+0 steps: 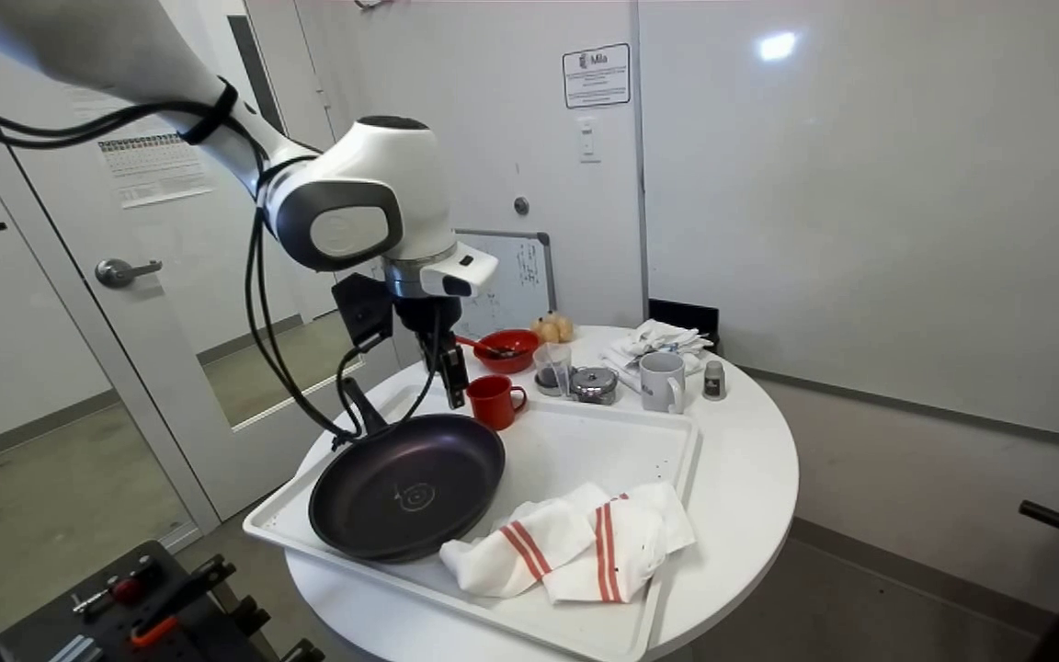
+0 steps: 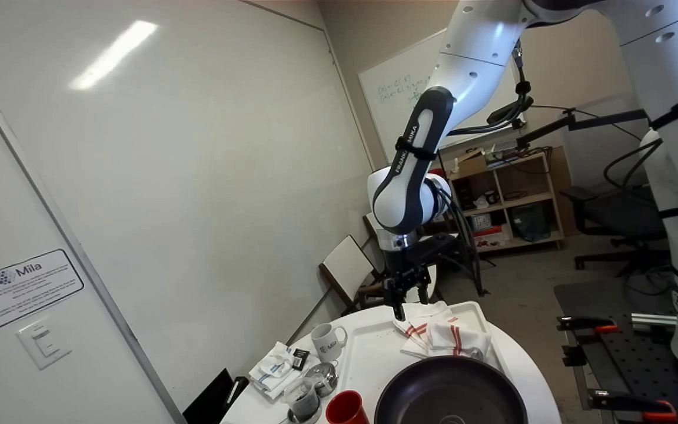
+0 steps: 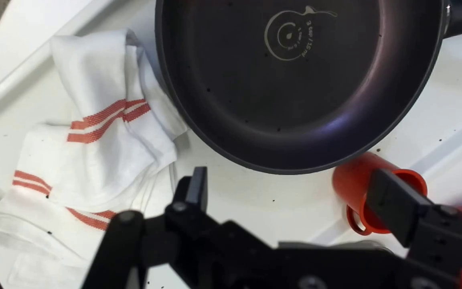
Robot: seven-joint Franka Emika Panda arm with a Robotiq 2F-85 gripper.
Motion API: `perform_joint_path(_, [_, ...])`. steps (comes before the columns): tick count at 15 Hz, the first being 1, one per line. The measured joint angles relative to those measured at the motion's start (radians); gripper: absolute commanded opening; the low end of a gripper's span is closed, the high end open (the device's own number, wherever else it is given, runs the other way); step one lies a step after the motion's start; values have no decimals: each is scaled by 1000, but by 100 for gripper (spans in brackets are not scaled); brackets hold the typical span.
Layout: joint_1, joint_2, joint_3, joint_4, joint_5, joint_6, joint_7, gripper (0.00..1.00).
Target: Wipe the pan with a towel
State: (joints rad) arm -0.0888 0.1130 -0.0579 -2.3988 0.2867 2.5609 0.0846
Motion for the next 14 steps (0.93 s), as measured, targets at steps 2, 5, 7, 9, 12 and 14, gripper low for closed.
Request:
perform_joint_path(2, [0,0,0,0,0,0,0,100])
perform_joint_path(5, [-1,2,-2,4,0,0,10,100])
perform_joint_path(7, [-7,15,-14,21,0,-2,34,100])
perform_joint_path(9, [-25,45,-37,55,1,-9,53,100])
perform_joint_path(12, [-68,104,-70,117,2,-35,59,100])
perform_joint_path(14, [-94,149,-84,162,3,-58,65,100])
